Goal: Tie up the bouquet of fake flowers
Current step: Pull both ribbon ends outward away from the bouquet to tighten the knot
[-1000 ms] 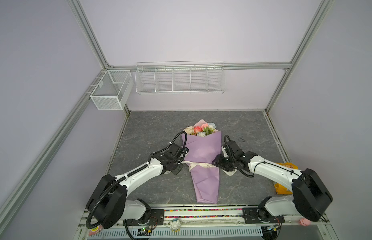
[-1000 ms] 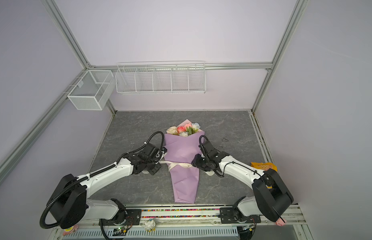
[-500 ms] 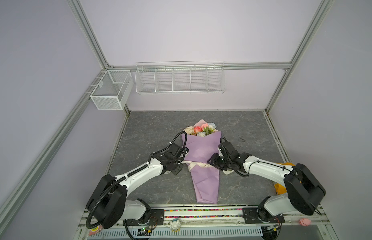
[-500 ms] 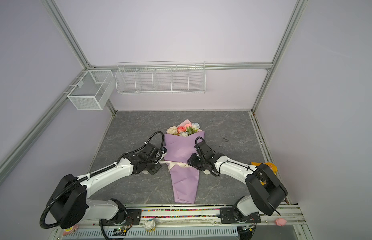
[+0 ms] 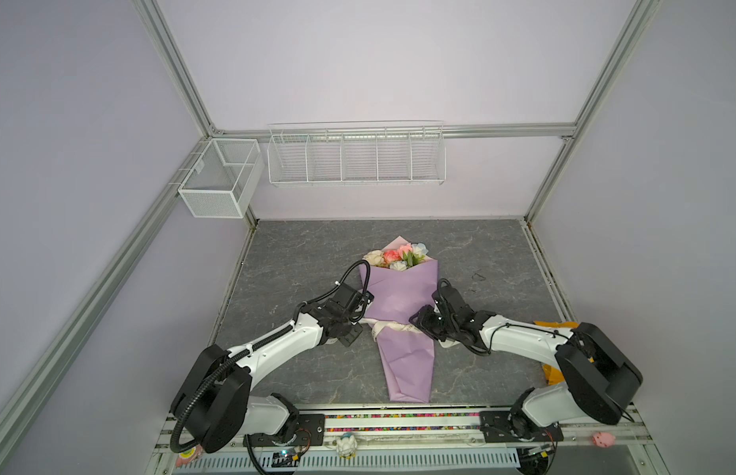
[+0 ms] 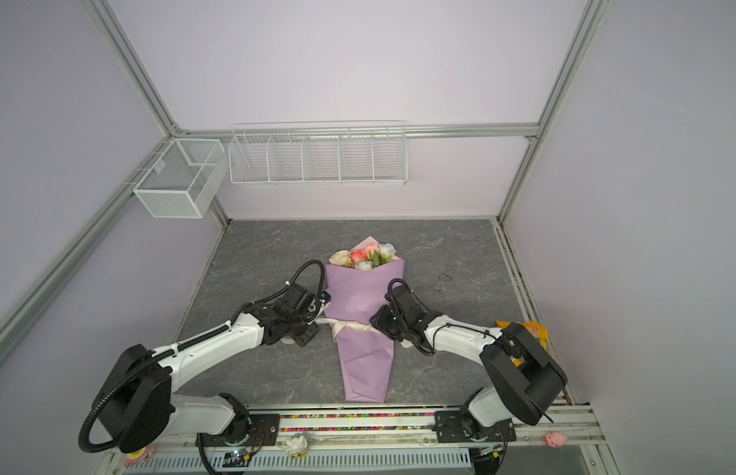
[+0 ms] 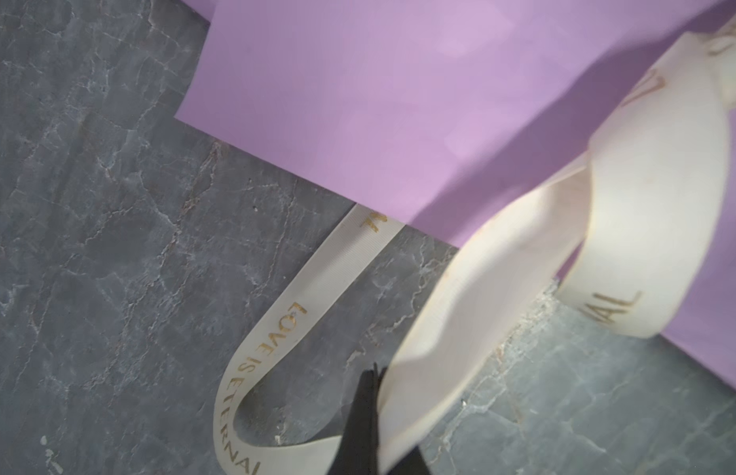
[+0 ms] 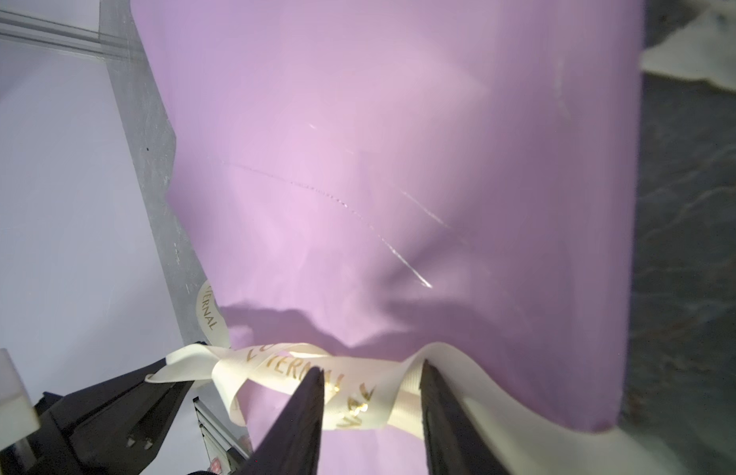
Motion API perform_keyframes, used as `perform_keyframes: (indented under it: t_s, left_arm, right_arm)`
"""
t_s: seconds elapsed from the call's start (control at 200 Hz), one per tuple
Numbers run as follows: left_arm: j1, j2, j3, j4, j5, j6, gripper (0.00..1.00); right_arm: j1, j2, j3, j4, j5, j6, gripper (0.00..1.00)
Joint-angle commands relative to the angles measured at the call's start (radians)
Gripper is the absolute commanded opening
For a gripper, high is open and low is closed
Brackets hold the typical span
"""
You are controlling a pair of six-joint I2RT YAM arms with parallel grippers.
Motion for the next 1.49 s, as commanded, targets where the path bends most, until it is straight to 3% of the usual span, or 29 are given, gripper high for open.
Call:
perform_keyframes:
  t_s: [0.0, 0.13, 0.355, 0.61, 0.895, 1.185, 1.49]
  left_arm:
    - [-0.005, 0.002, 0.019, -0.013, 0.0, 0.012, 0.0]
    - [-0.005, 0.006, 0.021, -0.015, 0.002, 0.014, 0.0]
    - [-0.005, 0.004, 0.022, -0.016, 0.005, 0.015, 0.0]
    - [-0.008, 0.004, 0.02, -0.015, 0.002, 0.015, 0.0]
    - [-0.007, 0.006, 0.023, -0.025, -0.06, -0.007, 0.0]
    - [-0.008, 0.015, 0.032, -0.051, -0.088, -0.024, 0.0]
    - [0.009, -0.019, 0.022, -0.058, -0.223, -0.103, 0.0]
  right_arm:
    - [0.016, 0.028, 0.005, 0.081, -0.013, 0.064, 0.37]
    - [0.033, 0.055, 0.006, 0.126, -0.02, 0.096, 0.31]
    - [0.042, 0.108, 0.02, 0.134, -0.012, 0.105, 0.38]
    - [0.057, 0.083, 0.066, 0.026, 0.032, 0.023, 0.1]
    - [0.086, -0.124, 0.141, -0.361, 0.296, -0.161, 0.06]
    - [0.077, -0.282, 0.088, -0.678, 0.659, -0.205, 0.06]
    - [-0.066, -0.286, 0.074, -0.77, 0.76, -0.321, 0.06]
